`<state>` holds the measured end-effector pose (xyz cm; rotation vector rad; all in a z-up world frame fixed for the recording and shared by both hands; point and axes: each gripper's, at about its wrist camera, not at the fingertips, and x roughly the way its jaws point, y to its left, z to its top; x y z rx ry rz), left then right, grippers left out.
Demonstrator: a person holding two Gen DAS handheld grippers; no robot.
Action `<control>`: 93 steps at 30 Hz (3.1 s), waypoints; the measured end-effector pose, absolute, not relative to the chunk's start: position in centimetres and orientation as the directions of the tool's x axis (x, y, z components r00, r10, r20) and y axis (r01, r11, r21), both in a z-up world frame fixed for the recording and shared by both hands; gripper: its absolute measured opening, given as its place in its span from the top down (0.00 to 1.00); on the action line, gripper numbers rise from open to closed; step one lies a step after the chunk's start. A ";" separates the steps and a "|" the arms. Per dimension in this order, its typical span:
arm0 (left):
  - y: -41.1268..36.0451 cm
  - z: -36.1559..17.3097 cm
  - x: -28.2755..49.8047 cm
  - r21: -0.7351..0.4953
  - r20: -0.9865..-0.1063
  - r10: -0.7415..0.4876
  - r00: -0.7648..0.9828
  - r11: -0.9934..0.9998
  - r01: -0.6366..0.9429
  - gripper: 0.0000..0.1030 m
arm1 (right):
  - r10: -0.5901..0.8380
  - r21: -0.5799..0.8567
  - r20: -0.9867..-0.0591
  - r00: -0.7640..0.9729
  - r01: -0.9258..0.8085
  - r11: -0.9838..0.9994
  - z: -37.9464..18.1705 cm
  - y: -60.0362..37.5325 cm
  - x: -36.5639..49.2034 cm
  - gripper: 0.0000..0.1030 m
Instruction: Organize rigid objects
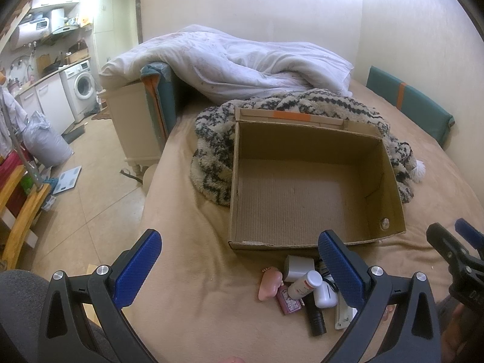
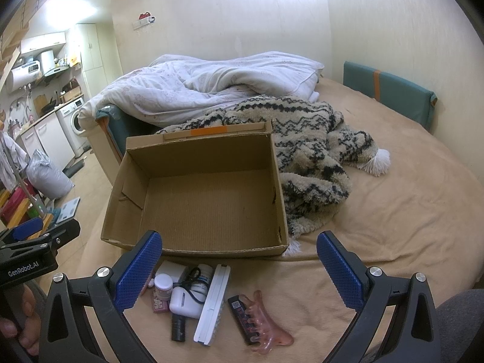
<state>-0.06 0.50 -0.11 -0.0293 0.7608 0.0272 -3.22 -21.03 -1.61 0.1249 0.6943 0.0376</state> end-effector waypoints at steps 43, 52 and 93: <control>2.0 -0.8 0.2 -0.018 -0.696 0.018 0.718 0.999 -0.043 0.00 | 0.076 0.127 -0.635 0.769 0.007 0.992 -1.5 -20.9 -3.3 0.00; 1.9 -0.8 0.2 -0.016 -0.696 0.019 0.717 0.999 -0.043 0.00 | 0.075 0.125 -0.634 0.770 0.007 0.992 -1.6 -20.9 -3.3 0.00; 5.5 -5.0 2.6 -0.065 -0.872 0.044 0.488 0.977 -0.203 0.00 | 0.484 0.497 -0.867 0.116 0.167 0.851 -15.0 -21.2 4.4 0.53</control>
